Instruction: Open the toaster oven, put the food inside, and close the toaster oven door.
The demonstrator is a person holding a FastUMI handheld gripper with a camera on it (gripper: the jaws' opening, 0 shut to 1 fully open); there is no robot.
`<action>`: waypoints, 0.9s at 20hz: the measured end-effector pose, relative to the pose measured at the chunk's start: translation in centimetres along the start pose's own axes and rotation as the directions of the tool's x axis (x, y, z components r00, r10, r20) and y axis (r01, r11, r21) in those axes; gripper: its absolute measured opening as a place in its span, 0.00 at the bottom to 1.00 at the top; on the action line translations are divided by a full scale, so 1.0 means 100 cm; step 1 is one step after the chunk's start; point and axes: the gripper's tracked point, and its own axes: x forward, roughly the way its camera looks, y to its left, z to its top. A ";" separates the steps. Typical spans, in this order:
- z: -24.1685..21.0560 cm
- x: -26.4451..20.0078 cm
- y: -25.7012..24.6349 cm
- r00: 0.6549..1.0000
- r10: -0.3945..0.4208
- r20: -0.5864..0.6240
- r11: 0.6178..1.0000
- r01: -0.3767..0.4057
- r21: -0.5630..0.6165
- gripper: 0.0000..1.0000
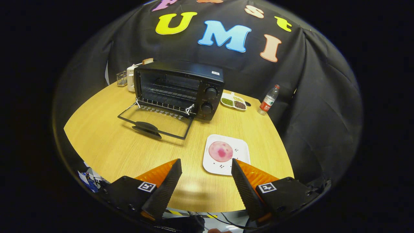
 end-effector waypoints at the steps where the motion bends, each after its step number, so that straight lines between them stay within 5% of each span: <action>1: 0.001 0.006 -0.008 1.000 0.015 -0.004 1.000 -0.015 -0.015 0.98; 8: 0.004 0.045 -0.070 0.994 0.090 -0.055 0.996 -0.091 -0.015 0.98; 18: -0.053 0.098 -0.130 0.958 0.145 -0.249 0.989 -0.138 0.044 0.98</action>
